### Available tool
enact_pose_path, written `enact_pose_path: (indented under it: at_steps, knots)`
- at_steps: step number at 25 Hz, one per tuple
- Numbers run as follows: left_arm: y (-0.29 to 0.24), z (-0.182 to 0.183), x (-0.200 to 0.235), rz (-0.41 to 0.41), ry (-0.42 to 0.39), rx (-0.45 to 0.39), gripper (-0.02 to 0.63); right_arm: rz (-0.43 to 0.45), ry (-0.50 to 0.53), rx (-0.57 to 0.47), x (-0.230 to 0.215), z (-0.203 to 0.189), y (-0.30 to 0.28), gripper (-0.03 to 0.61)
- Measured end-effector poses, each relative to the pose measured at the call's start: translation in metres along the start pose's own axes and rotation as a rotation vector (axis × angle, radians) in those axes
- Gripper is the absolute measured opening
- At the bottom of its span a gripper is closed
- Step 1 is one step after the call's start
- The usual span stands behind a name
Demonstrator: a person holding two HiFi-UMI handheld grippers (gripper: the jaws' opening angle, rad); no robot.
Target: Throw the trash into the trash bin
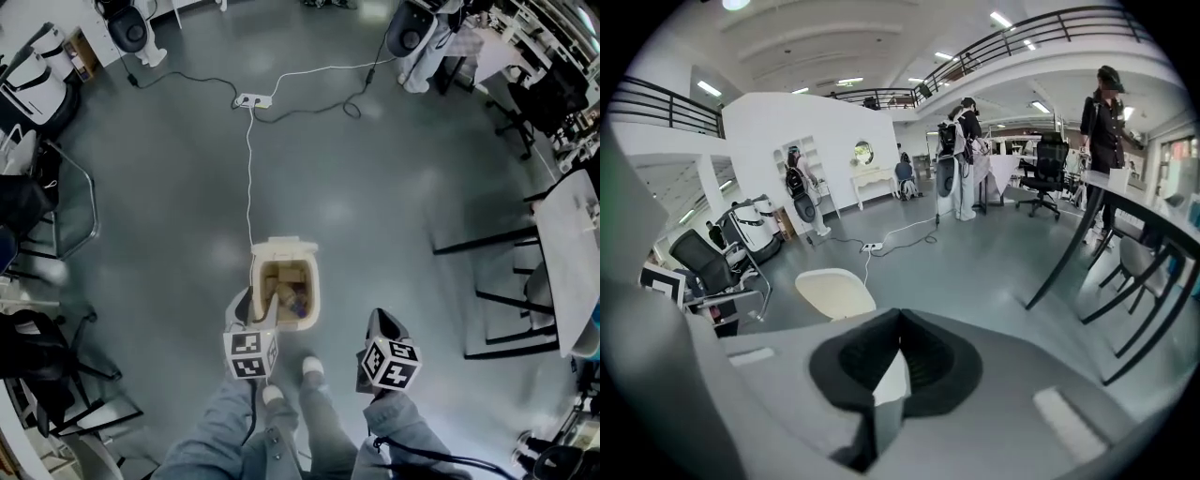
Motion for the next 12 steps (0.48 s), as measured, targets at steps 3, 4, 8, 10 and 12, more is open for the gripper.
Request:
enact_pose_path:
  at_steps: [3, 4, 8, 10, 12]
  knots:
    - [0.022, 0.024, -0.001, 0.010, 0.013, -0.039, 0.199, 0.017, 0.007, -0.035, 0.009, 0.016, 0.012, 0.003]
    - [0.030, 0.032, -0.001, 0.014, 0.016, -0.052, 0.189, 0.023, 0.008, -0.047, 0.012, 0.021, 0.017, 0.003]
    - [0.073, 0.053, -0.001, 0.026, 0.023, -0.084, 0.153, 0.038, 0.012, -0.076, 0.024, 0.032, 0.044, 0.003]
    - [0.095, 0.061, 0.000, 0.035, 0.024, -0.107, 0.135, 0.047, 0.022, -0.094, 0.031, 0.037, 0.059, 0.003]
    - [0.114, 0.071, 0.000, 0.047, 0.025, -0.134, 0.121, 0.059, 0.031, -0.120, 0.038, 0.045, 0.071, 0.003]
Point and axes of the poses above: the fingertips, and each gripper's own axes: y backward along the fingers, x to its left, z out of its top, the point moved 9 cm from there along y, backward along the fingers
